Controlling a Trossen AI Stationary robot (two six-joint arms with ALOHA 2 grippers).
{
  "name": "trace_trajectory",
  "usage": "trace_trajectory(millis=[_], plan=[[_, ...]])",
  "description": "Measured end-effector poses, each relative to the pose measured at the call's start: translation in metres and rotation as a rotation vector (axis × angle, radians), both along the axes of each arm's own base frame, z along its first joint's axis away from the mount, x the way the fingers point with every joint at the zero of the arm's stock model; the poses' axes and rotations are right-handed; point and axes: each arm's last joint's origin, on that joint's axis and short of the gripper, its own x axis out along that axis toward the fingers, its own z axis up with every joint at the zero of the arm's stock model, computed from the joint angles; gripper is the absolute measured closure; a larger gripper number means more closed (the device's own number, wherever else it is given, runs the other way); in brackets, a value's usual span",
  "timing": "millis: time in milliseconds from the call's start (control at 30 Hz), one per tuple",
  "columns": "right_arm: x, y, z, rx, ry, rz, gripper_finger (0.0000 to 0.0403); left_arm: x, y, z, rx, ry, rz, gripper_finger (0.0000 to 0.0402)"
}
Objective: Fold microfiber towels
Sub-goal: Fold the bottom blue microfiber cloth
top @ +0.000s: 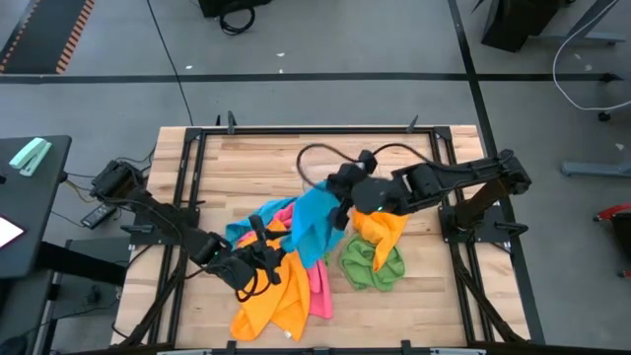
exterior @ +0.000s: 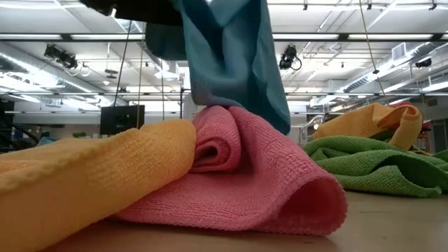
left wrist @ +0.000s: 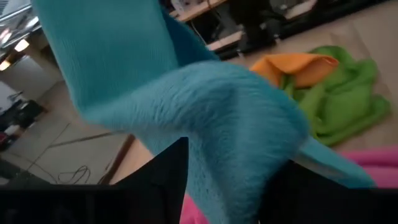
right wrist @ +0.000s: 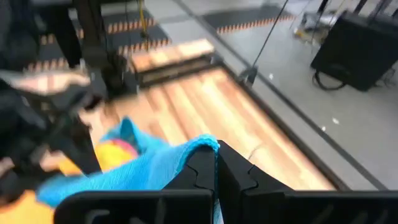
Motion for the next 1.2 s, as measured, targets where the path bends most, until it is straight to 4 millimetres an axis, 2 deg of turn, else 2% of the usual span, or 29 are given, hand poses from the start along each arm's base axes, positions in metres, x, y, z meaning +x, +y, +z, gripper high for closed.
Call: trace_trajectory(millis=[133,267,367,567,800,1033,1133,1200], plan=[[0.004,0.002,-0.01,0.005,0.062,0.016,0.0395,-0.009,-0.007,0.003,0.007,0.011,-0.036,0.0269],[0.002,0.001,-0.01,0.001,0.074,0.016,0.0395,-0.022,-0.008,0.017,-0.039,-0.018,-0.06,0.0292],[0.002,0.001,-0.008,0.003,0.06,0.015,0.0395,-0.031,-0.001,0.028,-0.078,-0.04,-0.048,0.0315],[0.005,0.001,-0.012,0.005,0.067,0.012,0.0395,-0.038,0.014,0.035,-0.131,-0.041,0.007,0.0391],[0.004,0.0,-0.011,0.009,0.074,0.006,0.0395,-0.044,0.019,0.04,-0.133,-0.035,0.004,0.0392],[-0.001,0.0,-0.018,0.061,0.18,0.1,0.0395,-0.066,0.029,0.076,-0.277,-0.105,-0.056,0.0385],[0.002,0.0,-0.027,0.062,0.218,0.109,0.0386,-0.072,0.034,0.076,-0.376,-0.063,-0.099,0.0392],[0.005,-0.001,-0.04,0.067,0.254,0.144,0.0376,-0.073,0.036,0.071,-0.438,-0.007,-0.101,0.0395]])
